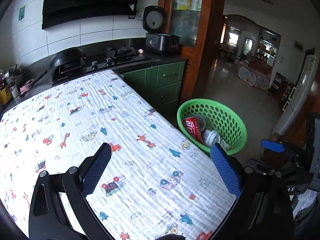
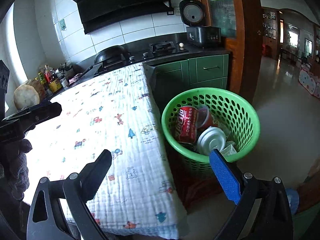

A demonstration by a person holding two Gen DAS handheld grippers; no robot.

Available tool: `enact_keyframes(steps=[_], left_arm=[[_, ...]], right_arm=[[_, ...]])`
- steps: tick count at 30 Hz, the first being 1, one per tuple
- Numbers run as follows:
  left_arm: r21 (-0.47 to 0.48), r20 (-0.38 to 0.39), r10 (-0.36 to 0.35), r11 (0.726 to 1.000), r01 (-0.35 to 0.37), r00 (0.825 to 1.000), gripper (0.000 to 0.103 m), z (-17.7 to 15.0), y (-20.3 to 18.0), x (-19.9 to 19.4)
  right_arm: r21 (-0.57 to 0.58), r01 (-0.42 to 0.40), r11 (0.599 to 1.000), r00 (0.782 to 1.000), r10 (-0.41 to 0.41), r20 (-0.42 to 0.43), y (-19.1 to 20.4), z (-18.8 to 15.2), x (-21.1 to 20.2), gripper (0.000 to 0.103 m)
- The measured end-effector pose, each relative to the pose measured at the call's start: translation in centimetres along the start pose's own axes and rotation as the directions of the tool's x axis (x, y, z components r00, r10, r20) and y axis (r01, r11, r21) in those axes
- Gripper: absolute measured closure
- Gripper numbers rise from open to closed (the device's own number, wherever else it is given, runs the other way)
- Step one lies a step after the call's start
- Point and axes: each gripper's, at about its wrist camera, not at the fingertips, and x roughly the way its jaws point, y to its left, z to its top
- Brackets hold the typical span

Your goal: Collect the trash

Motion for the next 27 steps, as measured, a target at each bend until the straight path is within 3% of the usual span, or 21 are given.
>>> enact_keyframes(steps=[11, 21, 27], left_arm=[[-0.072, 0.030, 0.070, 0.995, -0.068, 0.997, 0.005, -4.3, 2.1, -3.5], [-0.070, 0.026, 0.165, 0.984, -0.163, 0.986, 0.005, -6.2, 2.0, -4.2], [-0.053, 0.015, 0.175, 0.983, -0.174, 0.984, 0.005, -6.9, 1.0, -4.0]], right_arm=[[-0.007, -0.032, 0.999, 0.999, 0.032, -0.003, 2.2, -1.7, -1.1, 0.008], [-0.011, 0.018, 1.000, 1.000, -0.019, -0.005, 2.2, -2.6, -1.4, 0.008], [-0.021, 0.039, 0.999, 0.999, -0.039, -0.003, 2.3, -2.7, -1.5, 0.008]])
